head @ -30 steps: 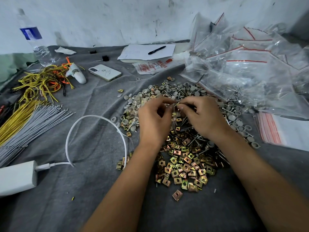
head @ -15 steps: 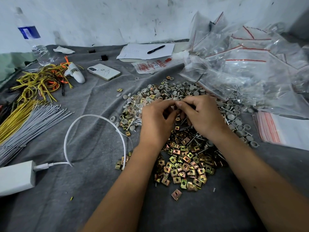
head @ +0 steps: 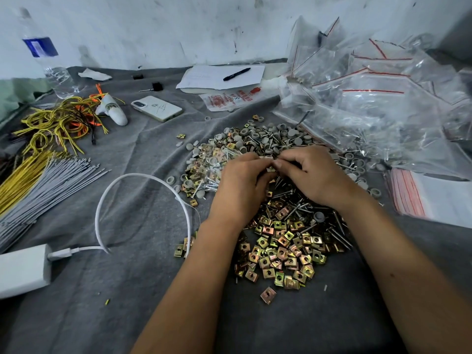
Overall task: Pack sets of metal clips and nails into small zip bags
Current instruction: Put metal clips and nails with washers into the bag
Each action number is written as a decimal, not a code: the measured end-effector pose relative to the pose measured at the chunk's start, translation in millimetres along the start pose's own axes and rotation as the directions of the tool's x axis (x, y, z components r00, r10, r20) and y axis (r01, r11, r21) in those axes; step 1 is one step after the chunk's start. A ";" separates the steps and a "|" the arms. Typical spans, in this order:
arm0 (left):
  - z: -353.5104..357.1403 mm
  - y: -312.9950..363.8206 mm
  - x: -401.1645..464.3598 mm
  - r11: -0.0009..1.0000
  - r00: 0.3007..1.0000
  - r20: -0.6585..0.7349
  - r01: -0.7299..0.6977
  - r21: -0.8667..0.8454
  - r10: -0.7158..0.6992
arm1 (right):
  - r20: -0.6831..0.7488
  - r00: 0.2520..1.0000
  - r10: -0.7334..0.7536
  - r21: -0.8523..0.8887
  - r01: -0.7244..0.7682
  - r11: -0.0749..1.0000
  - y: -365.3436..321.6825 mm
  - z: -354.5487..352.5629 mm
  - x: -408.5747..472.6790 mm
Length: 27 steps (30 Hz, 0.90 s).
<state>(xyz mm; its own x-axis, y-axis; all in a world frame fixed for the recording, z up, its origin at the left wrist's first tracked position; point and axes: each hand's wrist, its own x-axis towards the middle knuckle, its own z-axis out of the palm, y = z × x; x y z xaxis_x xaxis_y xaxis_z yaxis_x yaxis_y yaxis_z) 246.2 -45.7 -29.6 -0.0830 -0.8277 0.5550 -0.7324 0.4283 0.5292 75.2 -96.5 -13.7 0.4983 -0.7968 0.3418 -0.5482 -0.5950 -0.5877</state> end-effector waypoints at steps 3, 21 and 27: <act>-0.6 -0.4 -0.5 1.000 1.000 -0.002 -0.022 -0.009 0.022 | 0.059 0.998 0.013 0.049 -0.016 0.999 2.1 -3.3 -0.8; -1.5 -16.2 2.5 0.874 0.872 -0.210 0.366 -0.319 -0.442 | -0.171 0.984 -0.052 0.033 0.058 0.998 -5.4 -1.3 -2.1; -2.2 -13.7 3.3 0.835 0.849 -0.190 0.401 -0.376 -0.494 | -0.075 0.985 -0.155 -0.113 0.146 0.983 -14.5 7.4 -1.2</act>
<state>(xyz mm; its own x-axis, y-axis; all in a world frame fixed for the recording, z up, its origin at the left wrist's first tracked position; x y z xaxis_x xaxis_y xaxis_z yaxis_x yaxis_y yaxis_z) 257.5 -53.5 -33.6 0.4197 -0.8449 0.3317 -0.3906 0.1618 0.9062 87.5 -86.1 -11.0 0.5255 -0.7006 0.4827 -0.5417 -0.7131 -0.4451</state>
